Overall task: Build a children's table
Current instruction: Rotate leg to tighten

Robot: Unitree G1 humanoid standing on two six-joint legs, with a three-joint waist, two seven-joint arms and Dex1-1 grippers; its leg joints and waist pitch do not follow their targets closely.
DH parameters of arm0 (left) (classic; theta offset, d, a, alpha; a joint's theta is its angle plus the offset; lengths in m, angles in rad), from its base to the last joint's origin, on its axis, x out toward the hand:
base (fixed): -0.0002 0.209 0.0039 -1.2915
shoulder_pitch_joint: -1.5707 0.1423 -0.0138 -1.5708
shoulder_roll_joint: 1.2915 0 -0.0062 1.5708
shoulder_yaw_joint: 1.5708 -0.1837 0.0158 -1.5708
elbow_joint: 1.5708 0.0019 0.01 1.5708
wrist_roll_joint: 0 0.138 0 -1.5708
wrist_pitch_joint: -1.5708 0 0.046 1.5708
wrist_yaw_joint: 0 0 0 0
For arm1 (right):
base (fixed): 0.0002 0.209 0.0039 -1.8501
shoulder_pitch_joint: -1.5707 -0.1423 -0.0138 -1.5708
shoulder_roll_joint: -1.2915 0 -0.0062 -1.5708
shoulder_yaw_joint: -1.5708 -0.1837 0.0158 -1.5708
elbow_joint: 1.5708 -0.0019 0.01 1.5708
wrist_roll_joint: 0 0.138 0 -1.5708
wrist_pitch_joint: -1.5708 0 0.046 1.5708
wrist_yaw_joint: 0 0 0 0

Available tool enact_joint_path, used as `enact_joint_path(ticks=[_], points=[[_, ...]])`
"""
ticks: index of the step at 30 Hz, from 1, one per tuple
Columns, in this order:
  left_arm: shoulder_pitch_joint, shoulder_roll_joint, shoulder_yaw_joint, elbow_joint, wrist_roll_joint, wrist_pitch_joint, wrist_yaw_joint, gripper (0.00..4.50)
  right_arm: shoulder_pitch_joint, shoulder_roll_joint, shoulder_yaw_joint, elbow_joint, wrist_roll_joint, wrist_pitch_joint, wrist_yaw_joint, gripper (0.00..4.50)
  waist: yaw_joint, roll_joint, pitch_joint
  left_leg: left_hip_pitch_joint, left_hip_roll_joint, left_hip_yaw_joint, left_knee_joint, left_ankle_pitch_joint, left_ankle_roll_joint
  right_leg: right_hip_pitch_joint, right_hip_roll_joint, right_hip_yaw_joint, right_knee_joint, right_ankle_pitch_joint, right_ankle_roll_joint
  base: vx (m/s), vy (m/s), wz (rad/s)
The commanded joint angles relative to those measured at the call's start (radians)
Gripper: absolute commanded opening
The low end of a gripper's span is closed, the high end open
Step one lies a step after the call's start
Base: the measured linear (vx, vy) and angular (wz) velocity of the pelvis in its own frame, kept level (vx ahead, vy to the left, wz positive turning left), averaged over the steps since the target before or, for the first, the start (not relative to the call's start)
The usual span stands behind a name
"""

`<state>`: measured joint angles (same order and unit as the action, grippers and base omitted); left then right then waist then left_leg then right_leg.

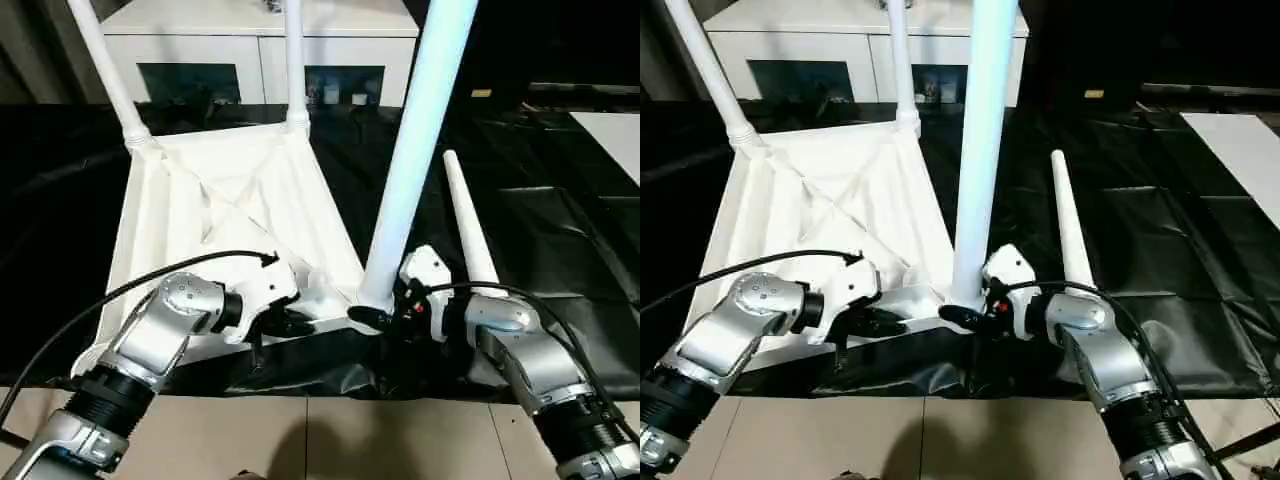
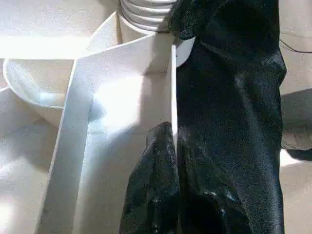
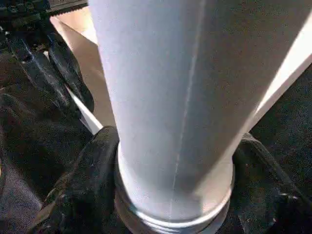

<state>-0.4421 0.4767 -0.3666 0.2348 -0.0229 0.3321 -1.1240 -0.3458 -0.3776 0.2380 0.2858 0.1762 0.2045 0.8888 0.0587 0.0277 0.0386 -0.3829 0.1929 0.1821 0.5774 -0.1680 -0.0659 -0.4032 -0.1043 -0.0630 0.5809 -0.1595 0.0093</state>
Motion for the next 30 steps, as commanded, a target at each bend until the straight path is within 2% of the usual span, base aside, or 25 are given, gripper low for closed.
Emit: enact_joint_path(ticks=[1, 5, 7, 9, 10, 11, 12, 14, 15, 16, 17, 18, 19, 20, 21, 22, 23, 24, 25, 26, 27, 28, 29, 30], points=[[-0.001, 0.011, -0.027, 0.007, 0.017, 0.010, -0.016, 0.00, 0.006, -0.013, 0.006, 0.000, -0.019, 0.006, 0.000, 2.78, -0.001, -0.006, -0.061, 0.017, 0.029, -0.005, -0.068, -0.236, 0.044, 0.043, -0.030, 0.032, -0.051, -0.199, -0.219, 0.000, 0.000, 0.00], [-0.004, 0.010, -0.025, 0.011, 0.017, 0.011, -0.013, 0.00, -0.005, 0.012, -0.014, 0.030, -0.015, 0.018, -0.033, 2.70, -0.001, -0.007, -0.062, 0.018, 0.029, -0.005, -0.068, -0.244, 0.041, 0.044, -0.030, 0.032, -0.052, -0.210, -0.218, 0.000, 0.000, 0.00], [-0.008, -0.001, -0.021, 0.020, 0.024, 0.016, 0.011, 0.00, -0.019, 0.042, -0.026, 0.073, -0.029, 0.018, -0.098, 2.68, -0.002, -0.004, -0.060, 0.018, 0.029, -0.005, -0.069, -0.253, 0.036, 0.042, -0.030, 0.032, -0.053, -0.226, -0.217, 0.000, 0.000, 0.00], [-0.016, -0.029, -0.014, 0.041, 0.041, 0.025, 0.071, 0.00, -0.038, 0.088, -0.050, 0.131, -0.048, 0.016, -0.205, 2.68, -0.009, -0.005, -0.055, 0.017, 0.027, -0.007, -0.074, -0.298, 0.015, 0.039, -0.030, 0.031, -0.059, -0.290, -0.206, 0.000, 0.000, 0.00], [-0.021, -0.045, -0.010, 0.053, 0.051, 0.029, 0.104, 0.00, -0.048, 0.111, -0.064, 0.159, -0.056, 0.015, -0.261, 2.68, -0.014, -0.006, -0.053, 0.020, 0.025, -0.009, -0.075, -0.335, -0.005, 0.037, -0.031, 0.030, -0.064, -0.350, -0.189, 0.000, 0.000, 0.00], [-0.031, -0.091, 0.004, 0.077, 0.061, 0.048, 0.182, 0.00, -0.061, 0.160, -0.098, 0.197, -0.046, 0.026, -0.350, 2.67, -0.018, -0.008, -0.053, 0.022, 0.024, -0.011, -0.075, -0.362, -0.016, 0.036, -0.033, 0.029, -0.070, -0.399, -0.172, 0.000, 0.000, 0.00], [-0.043, -0.163, 0.021, 0.103, 0.072, 0.082, 0.290, 0.00, -0.080, 0.231, -0.144, 0.250, -0.033, 0.034, -0.482, 2.67, -0.025, -0.007, -0.052, 0.021, 0.024, -0.009, -0.074, -0.372, -0.020, 0.031, -0.034, 0.033, -0.069, -0.408, -0.171, -0.053, -0.004, -0.02], [-0.051, -0.262, 0.050, 0.123, 0.061, 0.153, 0.404, 0.00, -0.108, 0.302, -0.186, 0.322, -0.024, 0.027, -0.624, 2.67, -0.035, -0.008, -0.046, 0.030, 0.022, -0.017, -0.075, -0.433, -0.044, 0.026, -0.037, 0.023, -0.085, -0.536, -0.135, -0.056, 0.002, -0.04], [-0.053, -0.294, 0.060, 0.129, 0.054, 0.177, 0.436, 0.00, -0.118, 0.323, -0.199, 0.346, -0.019, 0.024, -0.666, 2.67, -0.036, -0.009, -0.044, 0.030, 0.020, -0.020, -0.074, -0.449, -0.042, 0.026, -0.035, 0.019, -0.092, -0.569, -0.120, -0.055, 0.013, -0.07], [-0.058, -0.334, 0.061, 0.147, 0.063, 0.183, 0.487, 0.00, -0.136, 0.348, -0.209, 0.384, -0.023, 0.012, -0.732, 2.67, -0.039, -0.006, -0.045, 0.029, 0.019, -0.024, -0.075, -0.471, -0.042, 0.025, -0.036, 0.015, -0.098, -0.598, -0.097, 0.000, 0.000, 0.00], [-0.058, -0.334, 0.061, 0.147, 0.063, 0.183, 0.487, 0.00, -0.136, 0.348, -0.209, 0.384, -0.023, 0.012, -0.732, 2.67, -0.044, -0.005, -0.045, 0.026, 0.017, -0.029, -0.077, -0.490, -0.040, 0.030, -0.033, 0.007, -0.103, -0.603, -0.078, 0.000, 0.000, 0.00], [-0.065, -0.374, 0.055, 0.175, 0.079, 0.176, 0.539, 0.00, -0.162, 0.377, -0.225, 0.436, -0.025, -0.010, -0.791, 2.67, -0.044, -0.005, -0.047, 0.025, 0.017, -0.031, -0.079, -0.497, -0.038, 0.033, -0.033, 0.005, -0.105, -0.600, -0.070, 0.000, 0.000, 0.00], [-0.081, -0.456, 0.057, 0.235, 0.103, 0.148, 0.642, 0.00, -0.218, 0.423, -0.230, 0.534, -0.059, -0.061, -0.896, 2.67, -0.051, -0.007, -0.045, 0.024, 0.016, -0.033, -0.078, -0.515, -0.038, 0.027, -0.033, 0.002, -0.109, -0.593, -0.065, 0.000, 0.000, 0.00], [-0.081, -0.456, 0.057, 0.235, 0.103, 0.148, 0.642, 0.00, -0.218, 0.423, -0.230, 0.534, -0.059, -0.061, -0.896, 2.67, -0.060, -0.008, -0.044, 0.039, 0.013, -0.032, -0.073, -0.546, -0.038, 0.016, -0.028, -0.004, -0.118, -0.618, -0.060, 0.000, 0.000, 0.00], [-0.088, -0.484, 0.054, 0.252, 0.112, 0.138, 0.667, 0.00, -0.245, 0.438, -0.220, 0.567, -0.083, -0.092, -0.914, 2.67, -0.057, -0.010, -0.043, 0.050, 0.009, -0.030, -0.067, -0.565, -0.030, 0.009, -0.026, -0.009, -0.127, -0.644, -0.051, -0.051, 0.011, 0.05], [-0.096, -0.505, 0.051, 0.260, 0.121, 0.139, 0.681, 0.00, -0.277, 0.461, -0.233, 0.600, -0.080, -0.133, -0.909, 2.67, -0.064, -0.012, -0.039, 0.067, 0.003, -0.025, -0.054, -0.594, -0.015, -0.007, -0.025, -0.022, -0.148, -0.694, -0.035, -0.050, 0.013, 0.06], [-0.099, -0.505, 0.047, 0.258, 0.128, 0.136, 0.684, 0.00, -0.288, 0.466, -0.238, 0.602, -0.079, -0.147, -0.907, 2.67, -0.073, -0.007, -0.040, 0.054, 0.004, -0.034, -0.061, -0.601, -0.008, 0.015, -0.023, -0.038, -0.150, -0.691, -0.014, -0.050, 0.013, 0.06], [-0.099, -0.502, 0.048, 0.255, 0.128, 0.137, 0.681, 0.00, -0.290, 0.467, -0.239, 0.599, -0.073, -0.150, -0.891, 3.02, -0.071, 0.001, -0.038, 0.053, 0.008, -0.036, -0.068, -0.619, -0.005, 0.020, -0.021, -0.044, -0.153, -0.681, -0.010, 0.000, 0.000, 0.00], [-0.100, -0.487, 0.050, 0.243, 0.127, 0.140, 0.669, 0.00, -0.294, 0.466, -0.242, 0.586, -0.060, -0.163, -0.851, 3.37, -0.079, 0.008, -0.036, 0.054, 0.022, -0.043, -0.082, -0.673, -0.007, 0.034, -0.022, -0.058, -0.147, -0.626, -0.013, 0.000, 0.000, 0.00], [-0.102, -0.466, 0.042, 0.239, 0.137, 0.130, 0.661, 0.00, -0.292, 0.461, -0.248, 0.574, -0.054, -0.172, -0.840, 3.37, -0.077, 0.013, -0.042, 0.038, 0.034, -0.053, -0.100, -0.681, -0.013, 0.058, -0.029, -0.043, -0.119, -0.531, -0.037, 0.000, 0.000, 0.00], [-0.102, -0.457, 0.039, 0.238, 0.142, 0.125, 0.657, 0.00, -0.291, 0.459, -0.250, 0.570, -0.052, -0.176, -0.836, 3.37, -0.077, 0.013, -0.042, 0.038, 0.034, -0.053, -0.100, -0.681, -0.013, 0.058, -0.029, -0.043, -0.119, -0.531, -0.037, 0.000, 0.000, 0.00], [-0.101, -0.441, 0.040, 0.230, 0.141, 0.124, 0.643, 0.00, -0.286, 0.450, -0.251, 0.555, -0.052, -0.182, -0.827, 3.39, -0.081, 0.004, -0.039, 0.041, 0.025, -0.046, -0.098, -0.674, -0.018, 0.041, -0.037, -0.037, -0.129, -0.519, -0.071, 0.000, 0.000, 0.00], [-0.102, -0.434, 0.040, 0.229, 0.143, 0.120, 0.639, 0.00, -0.286, 0.447, -0.252, 0.556, -0.053, -0.190, -0.823, 3.49, -0.082, 0.003, -0.039, 0.044, 0.021, -0.046, -0.092, -0.669, -0.019, 0.038, -0.041, -0.039, -0.132, -0.546, -0.072, 0.000, 0.000, 0.00], [-0.102, -0.412, 0.036, 0.223, 0.151, 0.109, 0.624, 0.00, -0.285, 0.438, -0.255, 0.552, -0.052, -0.213, -0.801, 3.65, -0.086, 0.003, -0.040, 0.042, 0.017, -0.046, -0.087, -0.647, -0.015, 0.039, -0.047, -0.040, -0.136, -0.583, -0.071, 0.000, 0.000, 0.00]])
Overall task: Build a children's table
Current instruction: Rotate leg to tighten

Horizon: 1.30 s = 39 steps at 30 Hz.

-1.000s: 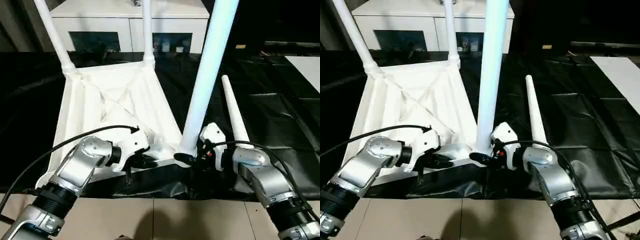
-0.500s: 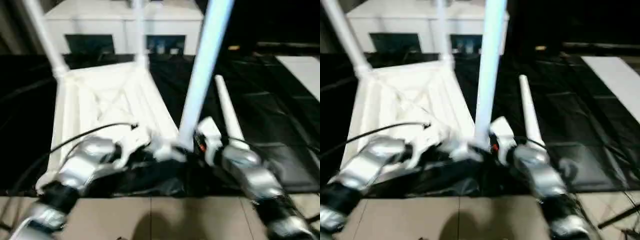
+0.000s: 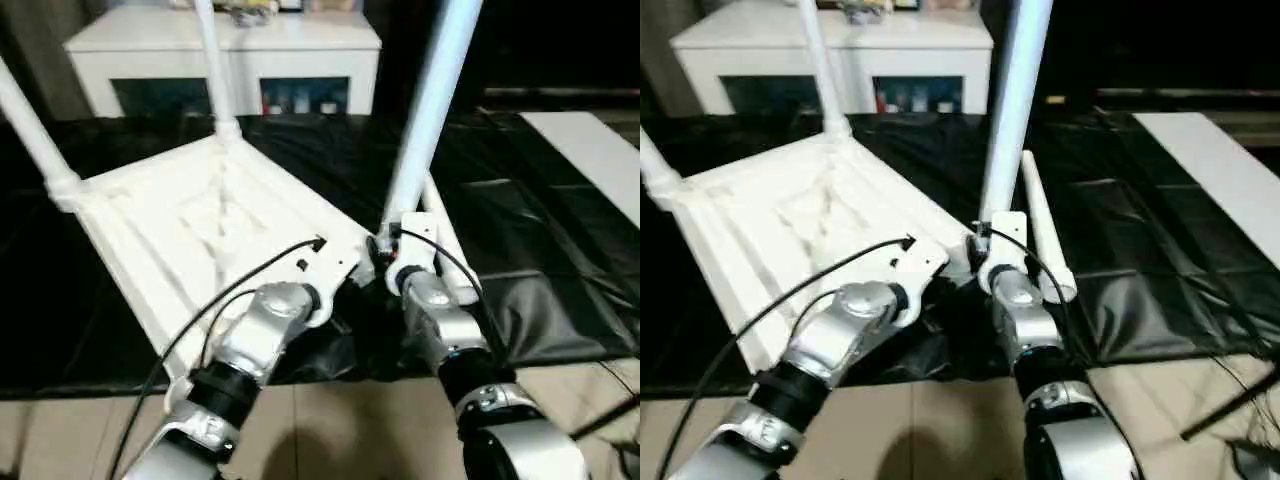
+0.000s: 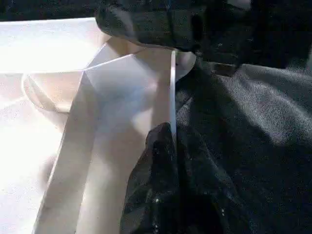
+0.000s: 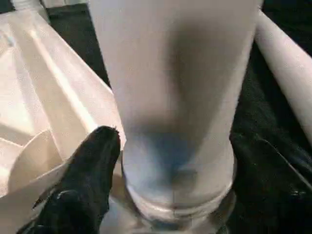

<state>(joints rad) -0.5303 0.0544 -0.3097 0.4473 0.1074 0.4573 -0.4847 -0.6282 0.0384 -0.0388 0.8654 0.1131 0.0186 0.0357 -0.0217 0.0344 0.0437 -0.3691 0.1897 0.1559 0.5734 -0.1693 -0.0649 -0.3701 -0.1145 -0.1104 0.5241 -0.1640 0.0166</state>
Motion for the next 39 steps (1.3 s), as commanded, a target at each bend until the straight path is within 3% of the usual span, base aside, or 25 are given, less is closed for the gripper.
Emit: enact_joint_path(ticks=[1, 5, 6, 8, 9, 10, 12, 13, 16, 17, 18, 20, 21, 23, 26, 27, 31, 32, 39], points=[[-0.013, 0.033, -0.025, 0.006, 0.031, -0.023, -0.038, 0.00, -0.004, 0.010, 0.017, -0.022, 0.003, -0.061, 0.056, 3.82, -0.008, -0.003, -0.046, 0.022, 0.021, -0.021, -0.083, -0.631, -0.014, 0.008, -0.039, 0.008, -0.080, -0.595, -0.072, 0.000, 0.000, 0.00], [0.001, 0.084, -0.025, -0.025, 0.020, -0.043, -0.116, 0.00, 0.026, -0.037, 0.036, -0.084, -0.020, -0.078, 0.102, 4.02, -0.007, -0.001, -0.052, 0.004, 0.024, -0.023, -0.087, -0.569, -0.010, 0.017, -0.041, 0.015, -0.068, -0.536, -0.092, 0.000, 0.000, 0.00], [0.008, 0.107, -0.023, -0.040, 0.011, -0.038, -0.142, 0.00, 0.044, -0.059, 0.052, -0.124, -0.027, -0.072, 0.144, 4.18, -0.001, 0.003, -0.054, 0.007, 0.026, -0.019, -0.087, -0.545, -0.006, 0.012, -0.040, 0.021, -0.064, -0.487, -0.116, 0.000, 0.000, 0.00], [0.015, 0.149, -0.032, -0.057, 0.003, -0.057, -0.193, 0.00, 0.072, -0.098, 0.082, -0.188, -0.034, -0.041, 0.214, 4.31, 0.008, -0.005, -0.055, 0.006, 0.026, -0.007, -0.083, -0.495, 0.009, 0.005, -0.037, 0.031, -0.055, -0.420, -0.158, 0.000, 0.000, 0.00], [0.020, 0.182, -0.036, -0.069, -0.002, -0.062, -0.229, 0.00, 0.097, -0.132, 0.110, -0.243, -0.034, -0.008, 0.283, 4.31, 0.011, -0.007, -0.052, 0.004, 0.023, -0.007, -0.082, -0.490, 0.018, 0.009, -0.033, 0.029, -0.056, -0.429, -0.156, 0.000, 0.000, 0.00], [0.027, 0.243, -0.050, -0.089, -0.018, -0.092, -0.318, 0.00, 0.139, -0.198, 0.156, -0.326, -0.039, 0.029, 0.402, 4.31, 0.019, -0.008, -0.054, -0.001, 0.025, -0.004, -0.081, -0.460, 0.027, 0.009, -0.034, 0.037, -0.049, -0.421, -0.152, 0.000, 0.000, 0.00], [0.032, 0.278, -0.052, -0.105, -0.037, -0.097, -0.383, 0.00, 0.167, -0.242, 0.183, -0.374, -0.031, 0.043, 0.492, 4.31, 0.029, -0.003, -0.054, -0.002, 0.029, -0.002, -0.082, -0.437, 0.029, 0.007, -0.034, 0.045, -0.043, -0.408, -0.153, 0.000, 0.000, 0.00], [0.038, 0.308, -0.060, -0.120, -0.054, -0.131, -0.452, 0.00, 0.190, -0.276, 0.205, -0.415, -0.017, 0.055, 0.567, 4.31, 0.034, -0.006, -0.055, -0.004, 0.028, 0.000, -0.081, -0.426, 0.032, 0.009, -0.031, 0.047, -0.040, -0.391, -0.159, 0.000, 0.000, 0.00], [0.060, 0.374, -0.077, -0.176, -0.101, -0.131, -0.602, 0.00, 0.240, -0.347, 0.250, -0.493, 0.017, 0.079, 0.712, 4.31, 0.045, -0.005, -0.055, 0.009, 0.032, 0.007, -0.076, -0.420, 0.032, -0.001, -0.031, 0.057, -0.033, -0.374, -0.189, 0.000, 0.000, 0.00], [0.061, 0.382, -0.079, -0.181, -0.104, -0.141, -0.619, 0.00, 0.246, -0.354, 0.255, -0.502, 0.024, 0.084, 0.727, 4.31, 0.053, -0.003, -0.055, 0.008, 0.034, 0.009, -0.076, -0.396, 0.033, 0.000, -0.028, 0.059, -0.028, -0.347, -0.199, 0.000, 0.000, 0.00], [0.061, 0.384, -0.079, -0.183, -0.106, -0.136, -0.623, 0.00, 0.249, -0.357, 0.256, -0.506, 0.026, 0.088, 0.735, 4.31, 0.055, -0.004, -0.055, 0.008, 0.034, 0.011, -0.076, -0.389, 0.033, -0.002, -0.027, 0.061, -0.026, -0.335, -0.205, 0.051, -0.019, 0.09], [0.058, 0.407, -0.087, -0.196, -0.123, -0.100, -0.664, 0.00, 0.266, -0.377, 0.270, -0.527, 0.038, 0.114, 0.786, 4.31, 0.067, -0.008, -0.058, 0.020, 0.035, 0.021, -0.070, -0.362, 0.028, -0.011, -0.022, 0.069, -0.016, -0.275, -0.235, 0.052, -0.017, 0.16], [0.057, 0.410, -0.089, -0.198, -0.125, -0.095, -0.669, 0.00, 0.268, -0.379, 0.272, -0.530, 0.038, 0.117, 0.790, 4.31, 0.070, -0.008, -0.060, 0.020, 0.034, 0.023, -0.069, -0.346, 0.031, -0.007, -0.021, 0.071, -0.011, -0.261, -0.238, 0.054, -0.013, 0.18], [0.054, 0.424, -0.095, -0.200, -0.130, -0.092, -0.684, 0.00, 0.271, -0.382, 0.273, -0.538, 0.033, 0.130, 0.794, 4.31, 0.074, -0.005, -0.066, 0.007, 0.033, 0.021, -0.065, -0.245, 0.047, 0.004, -0.018, 0.078, 0.006, -0.169, -0.250, 0.058, 0.000, 0.09], [0.052, 0.430, -0.092, -0.185, -0.115, -0.110, -0.679, 0.00, 0.267, -0.383, 0.276, -0.551, 0.029, 0.150, 0.805, 4.31, 0.077, -0.004, -0.069, 0.002, 0.031, 0.020, -0.061, -0.179, 0.063, 0.012, -0.015, 0.075, 0.019, -0.078, -0.264, 0.018, 0.004, 0.00], [0.053, 0.430, -0.090, -0.185, -0.113, -0.111, -0.681, 0.00, 0.266, -0.383, 0.275, -0.552, 0.031, 0.154, 0.809, 4.06, 0.077, -0.004, -0.069, 0.003, 0.031, 0.020, -0.061, -0.183, 0.063, 0.012, -0.016, 0.075, 0.019, -0.079, -0.264, 0.000, 0.000, 0.00], [0.057, 0.433, -0.088, -0.193, -0.116, -0.106, -0.688, 0.00, 0.263, -0.382, 0.273, -0.555, 0.035, 0.166, 0.819, 3.86, 0.076, -0.006, -0.062, 0.007, 0.032, 0.021, -0.067, -0.282, 0.036, 0.008, -0.019, 0.078, 0.006, -0.202, -0.244, 0.000, 0.000, 0.00], [0.058, 0.433, -0.089, -0.195, -0.117, -0.104, -0.688, 0.00, 0.263, -0.382, 0.273, -0.555, 0.036, 0.167, 0.819, 3.61, 0.077, -0.006, -0.061, 0.009, 0.033, 0.020, -0.068, -0.303, 0.027, 0.006, -0.020, 0.079, 0.003, -0.236, -0.233, 0.000, 0.000, 0.00], [0.064, 0.439, -0.090, -0.203, -0.122, -0.098, -0.690, 0.00, 0.267, -0.380, 0.270, -0.565, 0.044, 0.185, 0.838, 3.08, 0.077, -0.010, -0.062, 0.005, 0.031, 0.019, -0.068, -0.289, 0.020, 0.007, -0.020, 0.080, 0.001, -0.256, -0.210, 0.000, 0.000, 0.00]])
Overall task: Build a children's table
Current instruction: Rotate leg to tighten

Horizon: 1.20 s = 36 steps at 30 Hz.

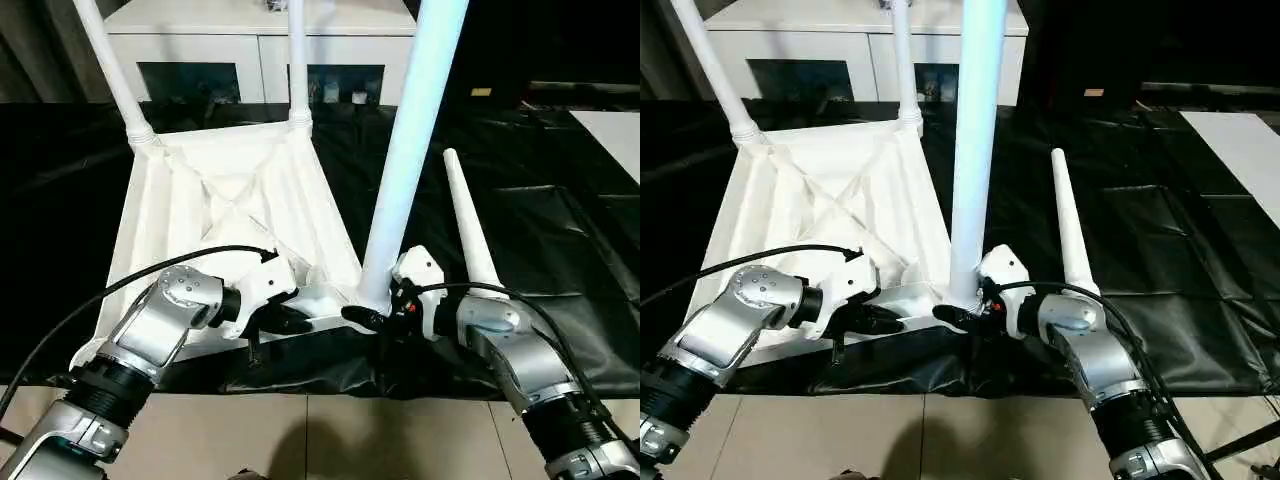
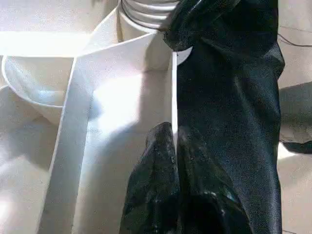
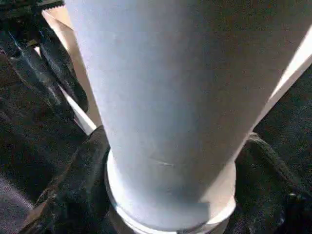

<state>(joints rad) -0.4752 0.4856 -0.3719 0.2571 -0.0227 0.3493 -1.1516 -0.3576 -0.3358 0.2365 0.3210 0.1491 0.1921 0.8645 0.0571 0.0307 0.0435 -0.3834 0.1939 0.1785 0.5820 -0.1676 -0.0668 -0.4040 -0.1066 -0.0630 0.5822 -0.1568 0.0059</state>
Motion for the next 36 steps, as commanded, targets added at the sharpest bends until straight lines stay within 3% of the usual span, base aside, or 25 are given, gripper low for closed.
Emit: enact_joint_path(ticks=[1, 9, 12, 15, 17, 20, 23, 24, 27, 31, 32, 36], points=[[0.010, 0.008, -0.028, -0.014, 0.008, 0.011, -0.024, 0.00, -0.001, -0.005, -0.006, -0.020, 0.005, 0.011, 0.009, 3.03, -0.002, -0.006, -0.062, 0.018, 0.027, -0.004, -0.076, -0.287, 0.024, 0.041, -0.028, 0.032, -0.057, -0.258, -0.200, 0.000, 0.000, 0.00], [0.013, 0.005, -0.028, -0.012, 0.003, 0.013, -0.023, 0.00, 0.000, 0.017, -0.030, -0.002, 0.014, 0.020, -0.028, 2.76, -0.002, -0.004, -0.063, 0.018, 0.027, -0.004, -0.075, -0.273, 0.026, 0.041, -0.028, 0.031, -0.055, -0.246, -0.207, 0.000, 0.000, 0.00], [0.007, -0.038, -0.012, 0.025, 0.020, 0.001, 0.058, 0.00, -0.022, 0.071, -0.068, 0.079, -0.009, 0.017, -0.161, 2.75, -0.006, -0.002, -0.060, 0.019, 0.025, -0.004, -0.077, -0.303, 0.009, 0.037, -0.028, 0.031, -0.060, -0.280, -0.204, 0.000, 0.000, 0.00], [-0.011, -0.128, 0.003, 0.069, 0.052, 0.049, 0.209, 0.00, -0.060, 0.165, -0.135, 0.192, -0.026, 0.032, -0.395, 2.75, -0.021, -0.006, -0.056, 0.020, 0.024, -0.007, -0.079, -0.372, -0.020, 0.031, -0.031, 0.031, -0.067, -0.380, -0.181, 0.000, 0.000, 0.00], [-0.021, -0.199, 0.008, 0.091, 0.067, 0.099, 0.305, 0.00, -0.089, 0.217, -0.165, 0.264, -0.045, 0.030, -0.550, 2.75, -0.030, -0.003, -0.053, 0.021, 0.021, -0.015, -0.083, -0.416, -0.041, 0.030, -0.031, 0.026, -0.076, -0.460, -0.150, 0.000, 0.000, 0.00], [-0.039, -0.342, 0.024, 0.138, 0.083, 0.140, 0.484, 0.00, -0.144, 0.303, -0.215, 0.370, -0.050, -0.011, -0.771, 2.75, -0.041, -0.005, -0.051, 0.024, 0.018, -0.020, -0.082, -0.477, -0.046, 0.027, -0.031, 0.017, -0.091, -0.540, -0.114, 0.000, 0.000, 0.00], [-0.060, -0.443, 0.030, 0.199, 0.109, 0.097, 0.616, 0.00, -0.187, 0.360, -0.246, 0.442, -0.042, -0.051, -0.868, 2.75, -0.050, -0.009, -0.050, 0.038, 0.011, -0.022, -0.074, -0.528, -0.029, 0.012, -0.026, 0.005, -0.114, -0.592, -0.077, 0.000, 0.000, 0.00], [-0.071, -0.485, 0.020, 0.229, 0.115, 0.003, 0.635, 0.00, -0.220, 0.382, -0.242, 0.479, -0.060, -0.070, -0.886, 2.75, -0.050, -0.012, -0.050, 0.039, 0.011, -0.023, -0.074, -0.533, -0.026, 0.013, -0.026, 0.002, -0.116, -0.600, -0.070, 0.000, 0.000, 0.00], [-0.078, -0.500, 0.016, 0.236, 0.118, -0.023, 0.641, 0.00, -0.241, 0.390, -0.240, 0.499, -0.071, -0.084, -0.894, 2.74, -0.051, -0.011, -0.053, 0.033, 0.009, -0.024, -0.077, -0.533, -0.008, 0.018, -0.028, -0.002, -0.122, -0.606, -0.048, 0.000, 0.000, 0.00], [-0.095, -0.459, -0.002, 0.247, 0.147, -0.053, 0.608, 0.00, -0.255, 0.379, -0.243, 0.500, -0.059, -0.124, -0.825, 2.74, -0.048, -0.012, -0.055, 0.025, 0.012, -0.021, -0.081, -0.495, 0.009, 0.019, -0.030, 0.002, -0.120, -0.562, -0.064, 0.000, 0.000, 0.00], [-0.099, -0.454, 0.006, 0.255, 0.148, -0.055, 0.611, 0.00, -0.254, 0.375, -0.250, 0.498, -0.055, -0.131, -0.819, 3.09, -0.049, -0.012, -0.055, 0.023, 0.012, -0.021, -0.082, -0.494, 0.010, 0.021, -0.030, 0.002, -0.119, -0.560, -0.066, 0.000, 0.000, 0.00], [-0.113, -0.434, 0.027, 0.295, 0.154, -0.092, 0.607, 0.00, -0.248, 0.362, -0.281, 0.494, -0.044, -0.173, -0.814, 3.46, -0.047, -0.013, -0.056, 0.020, 0.013, -0.019, -0.082, -0.480, 0.013, 0.021, -0.032, 0.005, -0.115, -0.540, -0.081, 0.000, 0.000, 0.00]])
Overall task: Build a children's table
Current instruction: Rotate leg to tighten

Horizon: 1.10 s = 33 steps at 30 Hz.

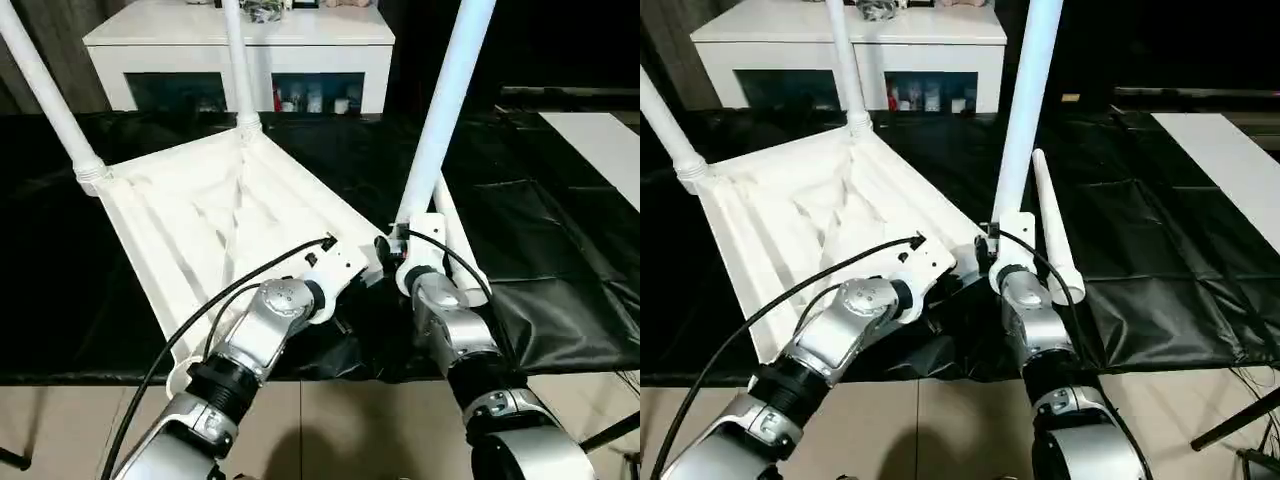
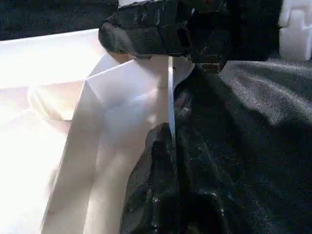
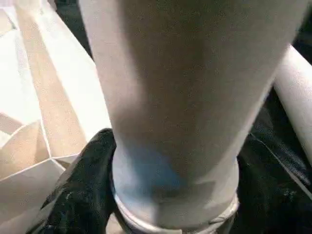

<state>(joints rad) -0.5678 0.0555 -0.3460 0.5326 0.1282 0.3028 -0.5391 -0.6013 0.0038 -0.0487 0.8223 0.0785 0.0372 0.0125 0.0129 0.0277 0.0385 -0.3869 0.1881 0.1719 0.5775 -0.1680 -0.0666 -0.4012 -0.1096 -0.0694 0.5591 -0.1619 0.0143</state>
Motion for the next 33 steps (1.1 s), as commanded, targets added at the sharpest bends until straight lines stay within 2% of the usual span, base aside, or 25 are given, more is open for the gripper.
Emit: enact_joint_path(ticks=[1, 4, 5, 6, 7, 9, 11, 12, 15, 16, 17, 18, 19, 20, 21, 23, 24, 25, 27, 28, 29, 30, 31, 32, 33], points=[[-0.024, 0.000, 0.005, 0.028, 0.004, -0.055, -0.005, 0.00, 0.003, 0.018, 0.007, -0.022, 0.021, -0.027, 0.039, 3.49, -0.003, -0.011, -0.052, 0.022, 0.019, -0.013, -0.078, -0.477, 0.016, 0.020, -0.030, 0.011, -0.092, -0.536, -0.089, 0.000, 0.000, 0.00], [-0.042, 0.008, 0.016, 0.058, 0.000, -0.081, 0.003, 0.00, 0.025, 0.003, 0.024, -0.076, 0.001, -0.050, 0.045, 3.78, 0.001, -0.013, -0.052, 0.022, 0.019, -0.011, -0.079, -0.458, 0.017, 0.020, -0.029, 0.012, -0.091, -0.532, -0.090, 0.000, 0.000, 0.00], [-0.057, 0.007, 0.027, 0.084, -0.004, -0.117, 0.010, 0.00, 0.043, -0.006, 0.033, -0.117, -0.016, -0.057, 0.031, 3.78, 0.000, -0.017, -0.052, 0.021, 0.021, -0.011, -0.080, -0.453, 0.017, 0.021, -0.030, 0.014, -0.090, -0.527, -0.093, 0.000, 0.000, 0.00], [-0.072, 0.005, 0.036, 0.112, -0.010, -0.151, 0.011, 0.00, 0.059, -0.014, 0.039, -0.155, -0.030, -0.062, 0.023, 3.87, 0.002, -0.015, -0.051, 0.018, 0.020, -0.010, -0.081, -0.443, 0.018, 0.022, -0.029, 0.014, -0.090, -0.527, -0.089, 0.000, 0.000, 0.00], [-0.085, 0.004, 0.040, 0.137, -0.011, -0.189, 0.015, 0.00, 0.075, -0.020, 0.045, -0.187, -0.042, -0.067, 0.019, 3.87, 0.002, -0.020, -0.051, 0.020, 0.018, -0.009, -0.080, -0.441, 0.021, 0.020, -0.029, 0.014, -0.091, -0.536, -0.085, 0.000, 0.000, 0.00], [-0.111, 0.003, 0.052, 0.184, -0.010, -0.251, 0.035, 0.00, 0.101, -0.031, 0.051, -0.239, -0.060, -0.076, 0.017, 3.87, 0.006, -0.018, -0.050, 0.023, 0.017, -0.009, -0.080, -0.439, 0.021, 0.018, -0.029, 0.014, -0.096, -0.564, -0.070, 0.000, 0.000, 0.00], [-0.136, 0.007, 0.053, 0.224, 0.004, -0.266, 0.057, 0.00, 0.122, -0.038, 0.059, -0.276, -0.063, -0.073, 0.034, 3.87, 0.006, -0.017, -0.050, 0.021, 0.017, -0.010, -0.080, -0.444, 0.022, 0.019, -0.030, 0.013, -0.097, -0.573, -0.064, 0.000, 0.000, 0.00], [-0.155, 0.006, 0.062, 0.256, 0.006, -0.274, 0.078, 0.00, 0.141, -0.043, 0.064, -0.307, -0.062, -0.064, 0.050, 3.87, 0.007, -0.011, -0.049, 0.022, 0.016, -0.011, -0.081, -0.446, 0.024, 0.018, -0.029, 0.013, -0.099, -0.574, -0.062, 0.000, 0.000, 0.00], [-0.180, 0.001, 0.102, 0.284, -0.014, -0.284, 0.117, 0.00, 0.176, -0.047, 0.071, -0.366, -0.062, -0.037, 0.056, 3.87, 0.008, -0.013, -0.051, 0.017, 0.018, -0.011, -0.083, -0.436, 0.027, 0.024, -0.029, 0.014, -0.094, -0.538, -0.075, 0.000, 0.000, 0.00], [-0.190, -0.001, 0.117, 0.296, -0.022, -0.290, 0.133, 0.27, 0.186, -0.048, 0.073, -0.385, -0.062, -0.030, 0.056, 3.91, 0.009, -0.014, -0.051, 0.012, 0.018, -0.011, -0.084, -0.412, 0.031, 0.028, -0.028, 0.016, -0.089, -0.507, -0.083, 0.000, 0.000, 0.00], [-0.182, -0.011, 0.175, 0.257, -0.095, -0.271, 0.092, 0.44, 0.199, -0.052, 0.080, -0.407, -0.069, -0.023, 0.055, 3.92, 0.009, -0.011, -0.053, 0.010, 0.020, -0.012, -0.085, -0.397, 0.033, 0.031, -0.030, 0.018, -0.083, -0.474, -0.099, 0.000, 0.000, 0.00], [-0.181, -0.012, 0.178, 0.254, -0.100, -0.270, 0.088, 0.55, 0.200, -0.052, 0.080, -0.408, -0.069, -0.023, 0.055, 3.92, 0.009, -0.013, -0.053, 0.004, 0.019, -0.011, -0.084, -0.382, 0.035, 0.036, -0.031, 0.017, -0.080, -0.455, -0.109, 0.000, 0.000, 0.00], [-0.173, -0.013, 0.198, 0.226, -0.128, -0.256, 0.069, 0.60, 0.204, -0.053, 0.082, -0.415, -0.071, -0.021, 0.054, 3.92, 0.013, -0.010, -0.062, 0.002, 0.023, -0.010, -0.082, -0.338, 0.040, 0.039, -0.035, 0.021, -0.070, -0.375, -0.139, 0.000, 0.000, 0.00], [-0.167, -0.009, 0.206, 0.205, -0.138, -0.251, 0.063, 0.69, 0.206, -0.053, 0.082, -0.420, -0.071, -0.018, 0.055, 3.92, 0.014, -0.009, -0.064, 0.003, 0.026, -0.009, -0.081, -0.320, 0.045, 0.037, -0.033, 0.022, -0.066, -0.332, -0.155, 0.000, 0.000, 0.00], [-0.142, 0.009, 0.218, 0.127, -0.157, -0.221, 0.044, 0.82, 0.213, -0.055, 0.080, -0.431, -0.071, -0.009, 0.053, 3.92, 0.014, -0.010, -0.064, 0.004, 0.028, -0.005, -0.078, -0.297, 0.057, 0.034, -0.029, 0.023, -0.059, -0.263, -0.184, 0.000, 0.000, 0.00], [-0.093, 0.047, 0.254, -0.013, -0.204, -0.164, 0.021, 0.97, 0.227, -0.056, 0.079, -0.454, -0.068, 0.011, 0.060, 3.92, 0.014, -0.010, -0.061, 0.000, 0.030, -0.002, -0.076, -0.293, 0.073, 0.037, -0.030, 0.023, -0.052, -0.268, -0.201, 0.050, -0.010, -0.04], [-0.071, 0.067, 0.265, -0.070, -0.220, -0.130, 0.006, 0.99, 0.230, -0.057, 0.081, -0.457, -0.068, 0.015, 0.064, 3.92, 0.014, -0.009, -0.062, 0.002, 0.031, 0.000, -0.075, -0.287, 0.072, 0.036, -0.029, 0.024, -0.049, -0.261, -0.203, 0.066, -0.018, -0.05], [-0.030, 0.107, 0.282, -0.175, -0.248, -0.059, -0.030, 1.06, 0.233, -0.058, 0.088, -0.456, -0.067, 0.024, 0.077, 3.92, 0.013, -0.008, -0.062, 0.003, 0.029, 0.002, -0.072, -0.274, 0.072, 0.035, -0.027, 0.025, -0.048, -0.254, -0.201, 0.074, -0.024, -0.03], [-0.012, 0.125, 0.291, -0.221, -0.260, -0.026, -0.048, 1.42, 0.237, -0.058, 0.092, -0.462, -0.066, 0.034, 0.084, 3.92, 0.013, -0.006, -0.062, 0.004, 0.026, 0.005, -0.068, -0.248, 0.071, 0.030, -0.019, 0.028, -0.041, -0.218, -0.205, 0.074, -0.022, -0.02], [0.029, 0.177, 0.288, -0.306, -0.284, 0.027, -0.108, 1.46, 0.240, -0.058, 0.104, -0.463, -0.067, 0.048, 0.098, 3.92, 0.017, -0.004, -0.065, 0.007, 0.025, 0.006, -0.063, -0.213, 0.072, 0.031, -0.017, 0.031, -0.033, -0.154, -0.218, 0.072, -0.014, -0.01], [0.082, 0.259, 0.277, -0.404, -0.306, 0.093, -0.188, 1.50, 0.241, -0.056, 0.119, -0.462, -0.066, 0.062, 0.115, 3.92, 0.019, -0.012, -0.066, 0.004, 0.027, 0.005, -0.062, -0.161, 0.082, 0.038, -0.018, 0.031, -0.021, -0.087, -0.235, 0.072, -0.014, -0.01], [0.108, 0.300, 0.270, -0.448, -0.315, 0.122, -0.227, 1.50, 0.242, -0.055, 0.127, -0.461, -0.066, 0.067, 0.123, 3.92, 0.021, -0.005, -0.071, 0.001, 0.028, 0.001, -0.059, -0.126, 0.084, 0.045, -0.023, 0.030, -0.007, -0.047, -0.245, 0.067, -0.011, -0.08], [0.117, 0.318, 0.270, -0.461, -0.313, 0.127, -0.238, 1.59, 0.242, -0.055, 0.130, -0.461, -0.067, 0.069, 0.126, 3.92, 0.015, 0.004, -0.068, 0.007, 0.025, 0.005, -0.057, -0.095, 0.092, 0.036, -0.012, 0.031, -0.009, -0.011, -0.250, 0.063, -0.013, -0.05], [0.187, 0.461, 0.285, -0.556, -0.304, 0.194, -0.301, 1.72, 0.243, -0.054, 0.157, -0.464, -0.075, 0.084, 0.151, 3.92, 0.018, 0.006, -0.070, 0.018, 0.026, 0.007, -0.053, -0.094, 0.092, 0.030, -0.011, 0.032, -0.008, 0.010, -0.257, 0.063, -0.013, -0.05], [0.189, 0.465, 0.286, -0.558, -0.303, 0.195, -0.302, 1.91, 0.243, -0.054, 0.157, -0.464, -0.076, 0.085, 0.151, 3.92, 0.013, 0.004, -0.071, 0.001, 0.025, 0.002, -0.053, -0.039, 0.097, 0.047, -0.011, 0.032, 0.005, 0.057, -0.258, 0.000, 0.000, 0.00]])
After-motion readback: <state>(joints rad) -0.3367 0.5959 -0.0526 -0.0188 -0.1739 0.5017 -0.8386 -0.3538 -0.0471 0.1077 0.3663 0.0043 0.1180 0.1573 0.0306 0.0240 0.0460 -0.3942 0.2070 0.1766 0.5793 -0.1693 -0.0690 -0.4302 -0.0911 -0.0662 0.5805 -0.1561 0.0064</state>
